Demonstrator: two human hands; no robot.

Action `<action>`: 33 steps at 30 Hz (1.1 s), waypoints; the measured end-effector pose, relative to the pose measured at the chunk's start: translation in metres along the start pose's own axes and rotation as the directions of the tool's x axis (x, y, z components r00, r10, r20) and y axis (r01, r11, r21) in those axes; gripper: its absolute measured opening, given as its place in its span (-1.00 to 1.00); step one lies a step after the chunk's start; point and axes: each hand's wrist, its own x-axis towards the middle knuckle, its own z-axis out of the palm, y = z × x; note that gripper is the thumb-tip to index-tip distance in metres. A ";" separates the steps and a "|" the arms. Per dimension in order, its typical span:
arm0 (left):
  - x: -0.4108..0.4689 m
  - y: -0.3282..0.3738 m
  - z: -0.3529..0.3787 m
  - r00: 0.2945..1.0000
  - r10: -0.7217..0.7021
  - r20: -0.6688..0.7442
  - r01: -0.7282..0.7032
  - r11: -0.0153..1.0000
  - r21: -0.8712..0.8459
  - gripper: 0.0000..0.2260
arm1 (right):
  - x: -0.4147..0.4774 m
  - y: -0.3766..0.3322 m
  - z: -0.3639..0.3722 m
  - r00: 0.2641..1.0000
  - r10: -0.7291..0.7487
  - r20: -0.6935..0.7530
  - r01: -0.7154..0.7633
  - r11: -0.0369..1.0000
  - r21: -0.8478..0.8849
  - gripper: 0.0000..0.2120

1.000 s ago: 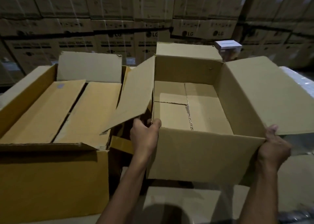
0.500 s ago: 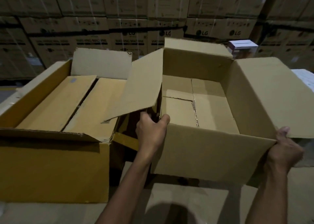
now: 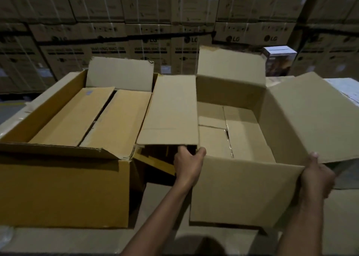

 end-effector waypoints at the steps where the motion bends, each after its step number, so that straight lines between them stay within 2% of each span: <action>1: 0.001 -0.013 0.009 0.999 -0.050 0.018 0.050 0.999 0.005 -0.76 | -0.001 0.004 0.000 0.999 0.032 -0.017 -0.032 0.999 -0.006 -0.36; 5: 0.001 -0.062 0.029 0.970 -0.233 0.075 0.239 0.969 -0.070 -0.76 | -0.006 0.031 0.006 0.996 0.047 0.075 -0.046 0.999 -0.007 -0.40; 7: 0.001 -0.072 0.030 0.961 -0.265 0.078 0.273 0.954 -0.122 -0.79 | -0.009 0.040 0.011 0.998 0.068 0.019 -0.068 0.998 -0.008 -0.41; 8: 0.000 -0.071 0.028 0.961 -0.263 0.082 0.271 0.955 -0.118 -0.81 | -0.013 0.040 0.015 0.995 0.076 -0.065 -0.077 0.997 -0.018 -0.43; 10: -0.001 -0.065 0.020 0.964 -0.239 0.118 0.240 0.971 0.012 -0.81 | -0.030 0.038 0.026 0.961 0.054 -0.273 -0.069 0.997 -0.046 -0.47; 12: -0.006 -0.059 0.006 0.956 -0.196 0.217 0.123 0.944 0.308 -0.75 | -0.058 0.031 0.037 0.940 -0.052 -0.338 0.044 0.999 -0.033 -0.50; 14: -0.012 -0.045 -0.015 0.935 -0.145 0.322 -0.060 0.834 0.549 -0.68 | -0.087 0.023 0.053 0.937 -0.240 -0.254 0.248 0.969 0.002 -0.63; 15: -0.012 -0.037 -0.026 0.924 -0.111 0.365 -0.132 0.805 0.579 -0.69 | -0.102 0.016 0.063 0.918 -0.341 -0.201 0.351 0.936 0.015 -0.69; 16: -0.011 -0.026 -0.038 0.911 -0.072 0.406 -0.180 0.815 0.550 -0.71 | -0.117 0.008 0.073 0.891 -0.428 -0.149 0.437 0.899 0.034 -0.74; 18: -0.006 -0.001 -0.064 0.898 0.036 0.438 -0.226 0.892 0.390 -0.77 | -0.150 -0.014 0.094 0.856 -0.516 -0.024 0.515 0.851 0.100 -0.79; 20: 0.005 0.021 -0.091 0.900 0.187 0.393 -0.303 0.918 0.255 -0.81 | -0.185 -0.035 0.116 0.812 -0.576 0.093 0.555 0.812 0.179 -0.81; 23: 0.024 0.048 -0.142 0.874 0.366 0.320 -0.433 0.885 0.173 -0.86 | -0.241 -0.070 0.141 0.652 -0.743 0.150 0.691 0.664 0.287 -0.87; 25: 0.039 0.063 -0.183 0.842 0.425 0.333 -0.505 0.837 0.208 -0.85 | -0.277 -0.095 0.154 0.529 -0.831 0.173 0.743 0.552 0.379 -0.90; 27: 0.061 0.080 -0.226 0.820 0.438 0.369 -0.553 0.770 0.316 -0.82 | -0.312 -0.121 0.167 0.384 -0.892 0.237 0.756 0.451 0.474 -0.93; 30: 0.113 0.097 -0.288 0.851 0.307 0.427 -0.515 0.648 0.561 -0.77 | -0.356 -0.159 0.199 0.099 -0.923 0.372 0.779 0.304 0.548 -0.90; 33: 0.179 0.088 -0.336 0.892 0.040 0.451 -0.430 0.387 0.816 -0.68 | -0.386 -0.190 0.243 -0.161 -0.755 0.636 0.833 0.242 0.498 -0.80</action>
